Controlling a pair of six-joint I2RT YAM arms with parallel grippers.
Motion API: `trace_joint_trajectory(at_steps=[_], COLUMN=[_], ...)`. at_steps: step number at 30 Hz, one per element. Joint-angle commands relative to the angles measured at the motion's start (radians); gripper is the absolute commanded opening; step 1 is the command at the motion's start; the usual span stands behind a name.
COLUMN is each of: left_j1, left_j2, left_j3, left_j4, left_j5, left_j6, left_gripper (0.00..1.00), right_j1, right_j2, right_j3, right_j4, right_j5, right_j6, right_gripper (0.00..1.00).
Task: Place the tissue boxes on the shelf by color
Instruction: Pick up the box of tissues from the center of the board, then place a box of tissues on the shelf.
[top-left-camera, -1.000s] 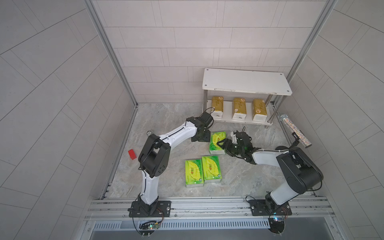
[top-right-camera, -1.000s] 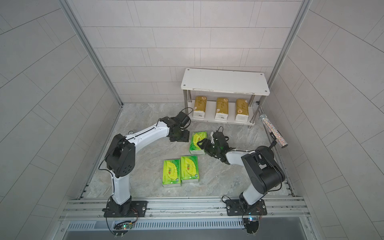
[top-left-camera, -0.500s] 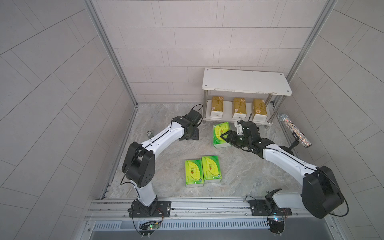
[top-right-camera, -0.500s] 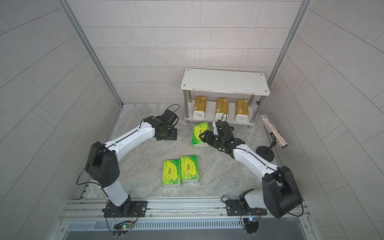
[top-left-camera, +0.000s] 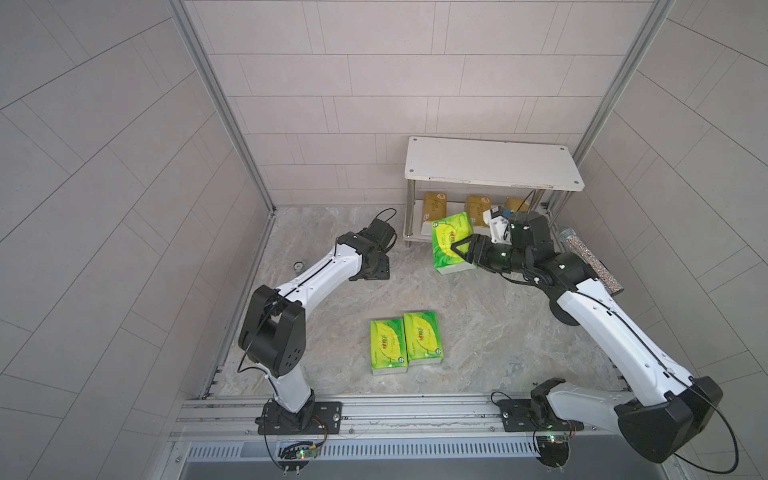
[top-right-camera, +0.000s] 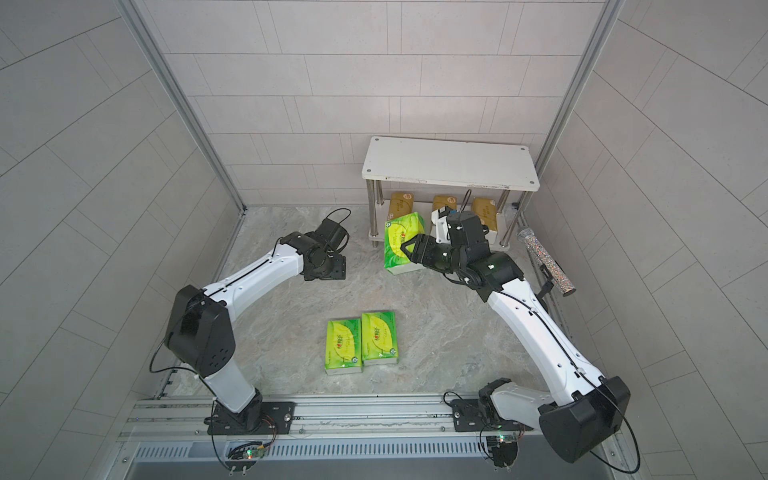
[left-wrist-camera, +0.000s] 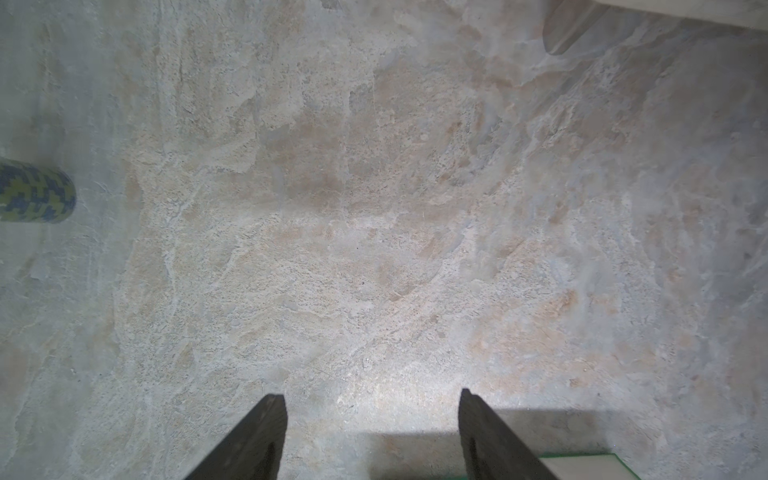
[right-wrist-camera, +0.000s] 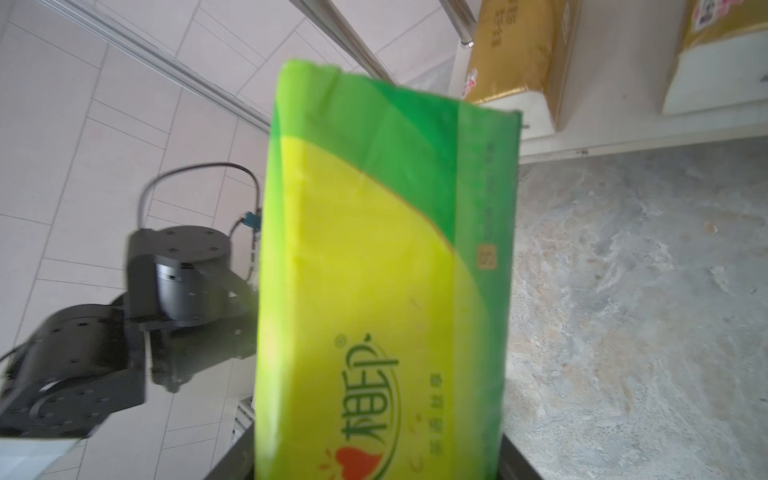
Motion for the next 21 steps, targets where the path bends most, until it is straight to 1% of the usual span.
trace_joint_trajectory(at_steps=[1,5,10,15,21], left_j1=[0.004,0.004,0.004,-0.004,-0.015], left_j2=[-0.042,-0.061,-0.091,-0.118,-0.129], left_j3=[-0.019,-0.034,-0.069,-0.114,-0.133], left_j4=[-0.021,-0.020,-0.019,-0.007,0.002], left_j5=[-0.023,-0.031,-0.024,-0.011,-0.001], left_j6=[0.006,0.004,-0.008,-0.025,-0.031], left_gripper=[0.74,0.73,0.73,0.73,0.73], right_j1=[-0.004,-0.010,-0.040,-0.086,-0.122], right_j2=[0.045,0.129,0.227,0.310,0.412], right_j3=[0.143,0.304,0.467,0.529,0.616], right_j4=[-0.052,-0.077,-0.057,0.053,0.128], right_j5=[0.016,0.015,0.057,0.108,0.123], right_j6=[-0.023,-0.023,0.006,0.064,0.100], right_gripper=[0.66,0.67,0.66,0.64,0.64])
